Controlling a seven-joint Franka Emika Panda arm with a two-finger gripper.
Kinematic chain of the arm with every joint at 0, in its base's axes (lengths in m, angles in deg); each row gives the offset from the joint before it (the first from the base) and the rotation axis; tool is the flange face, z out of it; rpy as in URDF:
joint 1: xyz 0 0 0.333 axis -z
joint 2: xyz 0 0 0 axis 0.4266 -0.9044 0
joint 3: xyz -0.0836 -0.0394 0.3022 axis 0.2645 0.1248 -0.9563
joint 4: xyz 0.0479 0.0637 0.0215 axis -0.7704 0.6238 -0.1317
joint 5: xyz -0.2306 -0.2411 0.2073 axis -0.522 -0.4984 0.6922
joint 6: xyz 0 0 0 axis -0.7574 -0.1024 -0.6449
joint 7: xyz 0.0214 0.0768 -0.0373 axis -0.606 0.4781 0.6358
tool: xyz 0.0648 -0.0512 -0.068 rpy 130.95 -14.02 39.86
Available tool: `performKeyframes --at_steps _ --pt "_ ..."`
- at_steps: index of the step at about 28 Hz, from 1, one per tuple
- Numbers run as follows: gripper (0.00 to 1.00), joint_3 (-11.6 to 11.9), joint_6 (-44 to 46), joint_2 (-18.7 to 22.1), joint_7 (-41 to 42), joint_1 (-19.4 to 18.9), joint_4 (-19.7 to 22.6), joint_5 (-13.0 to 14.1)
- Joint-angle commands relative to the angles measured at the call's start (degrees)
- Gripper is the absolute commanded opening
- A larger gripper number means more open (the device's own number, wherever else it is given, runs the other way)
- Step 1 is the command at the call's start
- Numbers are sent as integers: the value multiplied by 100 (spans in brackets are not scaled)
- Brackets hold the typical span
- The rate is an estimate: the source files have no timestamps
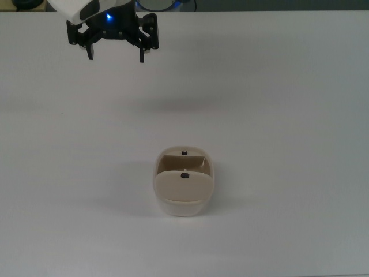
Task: Open the trash can
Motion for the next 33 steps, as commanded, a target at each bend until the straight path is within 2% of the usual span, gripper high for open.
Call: performKeyframes --at_steps 1,33 --pt "100 41 33 120 87 15 61 42" --pt "100 121 15 111 79 33 69 42"
